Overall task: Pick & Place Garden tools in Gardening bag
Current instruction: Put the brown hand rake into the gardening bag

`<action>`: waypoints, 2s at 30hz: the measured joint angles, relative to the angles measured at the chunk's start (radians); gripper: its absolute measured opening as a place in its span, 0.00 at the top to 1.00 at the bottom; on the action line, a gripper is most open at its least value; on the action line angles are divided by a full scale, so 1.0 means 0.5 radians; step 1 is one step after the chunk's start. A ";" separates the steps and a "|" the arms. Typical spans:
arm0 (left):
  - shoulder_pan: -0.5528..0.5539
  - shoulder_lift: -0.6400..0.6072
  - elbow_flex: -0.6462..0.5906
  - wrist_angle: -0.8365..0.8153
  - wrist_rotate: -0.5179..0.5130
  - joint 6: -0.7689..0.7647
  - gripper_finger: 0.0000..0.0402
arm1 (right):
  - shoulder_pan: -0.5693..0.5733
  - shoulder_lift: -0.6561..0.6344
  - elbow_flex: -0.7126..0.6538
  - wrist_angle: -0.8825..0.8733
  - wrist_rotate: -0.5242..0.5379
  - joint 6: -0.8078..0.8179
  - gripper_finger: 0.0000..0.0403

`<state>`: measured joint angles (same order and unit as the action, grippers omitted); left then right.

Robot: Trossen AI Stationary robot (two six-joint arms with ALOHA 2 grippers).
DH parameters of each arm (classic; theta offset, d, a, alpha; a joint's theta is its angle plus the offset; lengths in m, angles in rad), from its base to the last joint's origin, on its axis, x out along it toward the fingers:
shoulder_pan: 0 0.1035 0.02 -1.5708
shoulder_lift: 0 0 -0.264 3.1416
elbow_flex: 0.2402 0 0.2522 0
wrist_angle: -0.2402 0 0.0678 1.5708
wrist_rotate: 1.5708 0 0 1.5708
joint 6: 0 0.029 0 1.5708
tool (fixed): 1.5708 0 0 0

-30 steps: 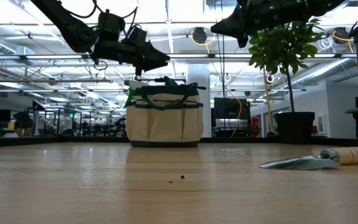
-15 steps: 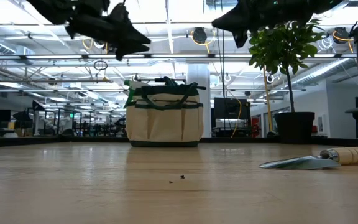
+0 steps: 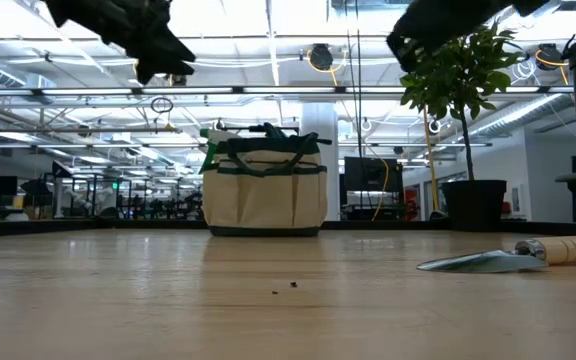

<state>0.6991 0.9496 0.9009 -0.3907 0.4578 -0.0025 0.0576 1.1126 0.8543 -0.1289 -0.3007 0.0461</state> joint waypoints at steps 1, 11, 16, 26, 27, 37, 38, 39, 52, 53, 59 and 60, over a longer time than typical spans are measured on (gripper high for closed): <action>0.000 -0.027 0.000 -0.040 -0.020 0.000 0.60 | 0.056 0.000 0.000 -0.034 0.031 0.032 1.00; 0.000 -0.199 0.000 -0.232 -0.084 0.008 0.61 | 0.534 0.000 0.000 -0.460 0.130 0.660 1.00; -0.001 -0.203 0.000 -0.282 -0.084 0.010 0.60 | 0.762 0.000 0.000 -0.595 0.055 1.153 1.00; -0.001 -0.202 0.000 -0.277 -0.150 0.059 0.60 | 1.148 0.000 0.000 -0.620 -0.530 2.484 1.00; 0.000 -0.202 0.000 -0.277 -0.169 0.064 0.60 | 1.186 0.000 0.000 -0.620 -0.558 2.605 1.00; -0.001 -0.202 0.000 -0.275 -0.189 0.105 0.60 | 1.496 0.000 0.000 -0.746 -0.377 3.370 0.99; 0.000 -0.202 0.000 -0.274 -0.189 0.105 0.60 | 1.515 0.000 0.000 -0.774 -0.339 3.407 0.99; -0.001 -0.202 0.000 -0.275 -0.189 0.105 0.60 | 1.530 0.000 0.000 -0.801 -0.302 3.441 0.98; -0.001 -0.202 0.000 -0.274 -0.189 0.108 0.60 | 1.617 0.004 -0.017 -0.982 -0.078 3.656 0.66; -0.001 -0.202 0.000 -0.273 -0.189 0.108 0.60 | 1.617 0.004 -0.036 -0.973 -0.080 3.657 0.64; -0.001 -0.202 0.000 -0.273 -0.189 0.108 0.60 | 1.617 0.005 -0.200 -0.907 -0.085 3.776 0.57; -0.001 -0.202 0.000 -0.273 -0.189 0.108 0.60 | 1.617 0.005 -0.228 -0.890 -0.089 3.804 0.57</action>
<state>0.6987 0.8486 0.9009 -0.5270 0.3634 0.0517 0.8661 1.1152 0.7403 -0.5738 -0.3452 1.9482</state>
